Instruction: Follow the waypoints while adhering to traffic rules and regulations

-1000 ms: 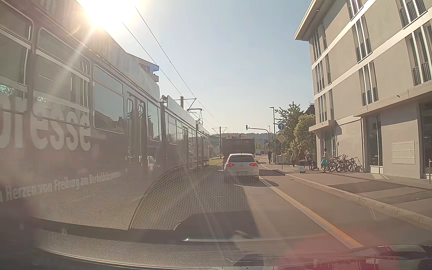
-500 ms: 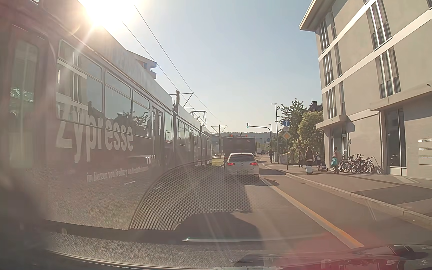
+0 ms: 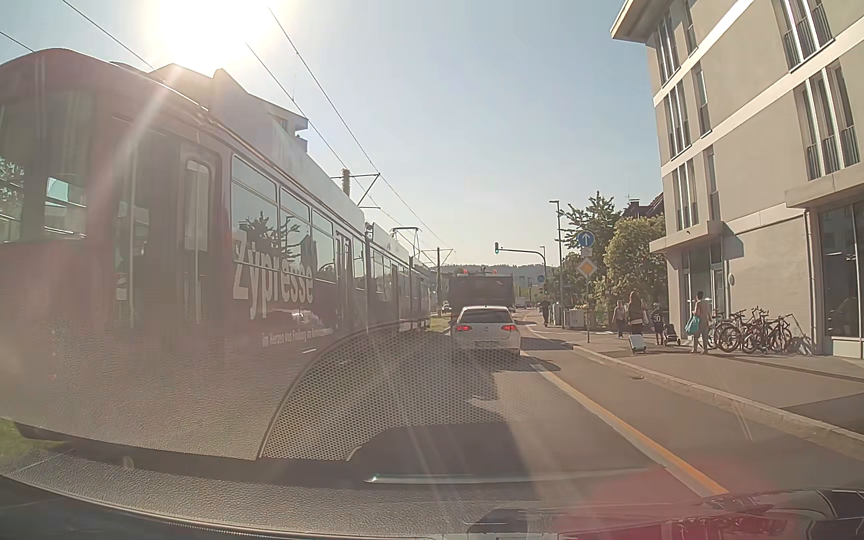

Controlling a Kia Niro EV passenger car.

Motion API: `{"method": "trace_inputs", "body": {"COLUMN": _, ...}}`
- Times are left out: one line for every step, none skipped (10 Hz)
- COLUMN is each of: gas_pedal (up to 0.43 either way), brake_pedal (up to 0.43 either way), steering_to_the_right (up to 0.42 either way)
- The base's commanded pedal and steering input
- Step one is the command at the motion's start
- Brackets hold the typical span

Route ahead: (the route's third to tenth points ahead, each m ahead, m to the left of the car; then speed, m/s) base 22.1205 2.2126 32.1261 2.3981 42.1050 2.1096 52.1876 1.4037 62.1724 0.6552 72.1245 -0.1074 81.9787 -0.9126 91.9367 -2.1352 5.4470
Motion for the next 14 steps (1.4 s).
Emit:
{"method": "trace_inputs", "body": {"gas_pedal": 0.157, "brake_pedal": 0.000, "steering_to_the_right": 0.001}}
{"method": "trace_inputs", "body": {"gas_pedal": 0.157, "brake_pedal": 0.000, "steering_to_the_right": 0.001}}
{"method": "trace_inputs", "body": {"gas_pedal": 0.157, "brake_pedal": 0.000, "steering_to_the_right": 0.002}}
{"method": "trace_inputs", "body": {"gas_pedal": 0.157, "brake_pedal": 0.000, "steering_to_the_right": 0.002}}
{"method": "trace_inputs", "body": {"gas_pedal": 0.157, "brake_pedal": 0.000, "steering_to_the_right": 0.004}}
{"method": "trace_inputs", "body": {"gas_pedal": 0.157, "brake_pedal": 0.000, "steering_to_the_right": 0.009}}
{"method": "trace_inputs", "body": {"gas_pedal": 0.157, "brake_pedal": 0.000, "steering_to_the_right": 0.010}}
{"method": "trace_inputs", "body": {"gas_pedal": 0.150, "brake_pedal": 0.000, "steering_to_the_right": 0.010}}
{"method": "trace_inputs", "body": {"gas_pedal": 0.118, "brake_pedal": 0.000, "steering_to_the_right": 0.008}}
{"method": "trace_inputs", "body": {"gas_pedal": 0.087, "brake_pedal": 0.000, "steering_to_the_right": 0.008}}
{"method": "trace_inputs", "body": {"gas_pedal": 0.087, "brake_pedal": 0.000, "steering_to_the_right": 0.010}}
{"method": "trace_inputs", "body": {"gas_pedal": 0.087, "brake_pedal": 0.000, "steering_to_the_right": 0.010}}
{"method": "trace_inputs", "body": {"gas_pedal": 0.087, "brake_pedal": 0.000, "steering_to_the_right": 0.009}}
{"method": "trace_inputs", "body": {"gas_pedal": 0.087, "brake_pedal": 0.000, "steering_to_the_right": 0.009}}
